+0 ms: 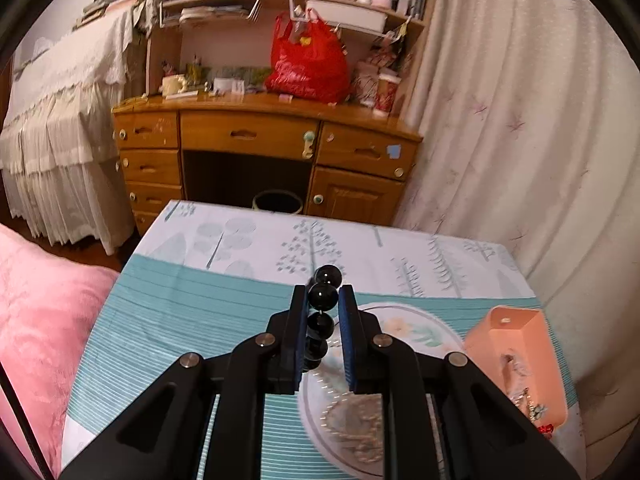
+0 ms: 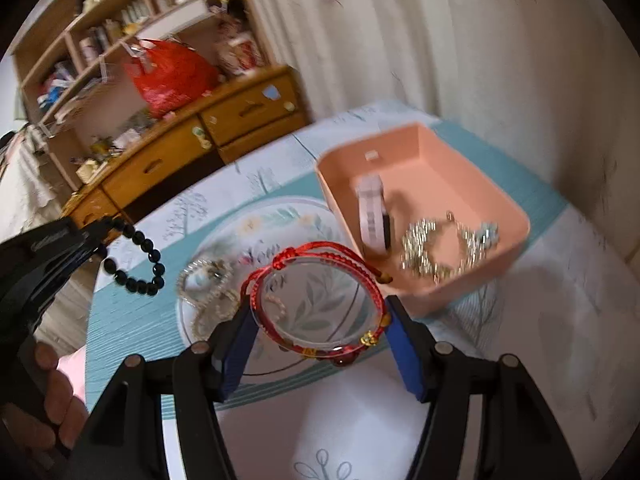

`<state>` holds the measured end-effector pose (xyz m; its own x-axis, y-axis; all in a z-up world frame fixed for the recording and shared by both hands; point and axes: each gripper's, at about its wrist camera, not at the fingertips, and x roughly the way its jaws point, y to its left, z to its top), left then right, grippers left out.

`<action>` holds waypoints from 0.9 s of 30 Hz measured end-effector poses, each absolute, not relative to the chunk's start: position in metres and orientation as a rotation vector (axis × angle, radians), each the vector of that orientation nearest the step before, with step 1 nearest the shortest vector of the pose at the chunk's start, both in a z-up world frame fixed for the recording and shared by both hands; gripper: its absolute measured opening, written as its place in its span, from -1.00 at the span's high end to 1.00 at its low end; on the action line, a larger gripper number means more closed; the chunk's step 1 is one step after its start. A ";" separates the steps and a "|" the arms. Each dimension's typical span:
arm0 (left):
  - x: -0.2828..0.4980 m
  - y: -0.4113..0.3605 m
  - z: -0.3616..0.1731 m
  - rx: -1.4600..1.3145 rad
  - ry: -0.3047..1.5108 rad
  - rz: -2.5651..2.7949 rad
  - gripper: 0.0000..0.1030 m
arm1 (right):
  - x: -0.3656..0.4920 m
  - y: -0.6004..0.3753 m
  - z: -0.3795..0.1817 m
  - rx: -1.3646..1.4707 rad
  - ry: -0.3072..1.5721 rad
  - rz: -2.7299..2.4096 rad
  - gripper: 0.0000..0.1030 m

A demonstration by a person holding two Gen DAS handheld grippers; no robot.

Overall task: Organize jewelry
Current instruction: 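Carry both bracelets into the pink tray and open both grippers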

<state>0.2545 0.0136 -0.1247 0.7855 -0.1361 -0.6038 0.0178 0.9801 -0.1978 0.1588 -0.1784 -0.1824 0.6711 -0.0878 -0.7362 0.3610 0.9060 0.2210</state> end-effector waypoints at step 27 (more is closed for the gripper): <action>0.242 -0.177 -0.080 -0.117 0.657 -0.387 0.74 | 0.153 -0.284 -0.155 0.094 0.713 -0.058 -0.23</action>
<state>0.2422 -0.1773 -0.0801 0.7233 -0.3863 -0.5723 0.3133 0.9223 -0.2265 0.1526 -0.2841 -0.1553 0.7550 -0.0208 -0.6554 0.0852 0.9941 0.0665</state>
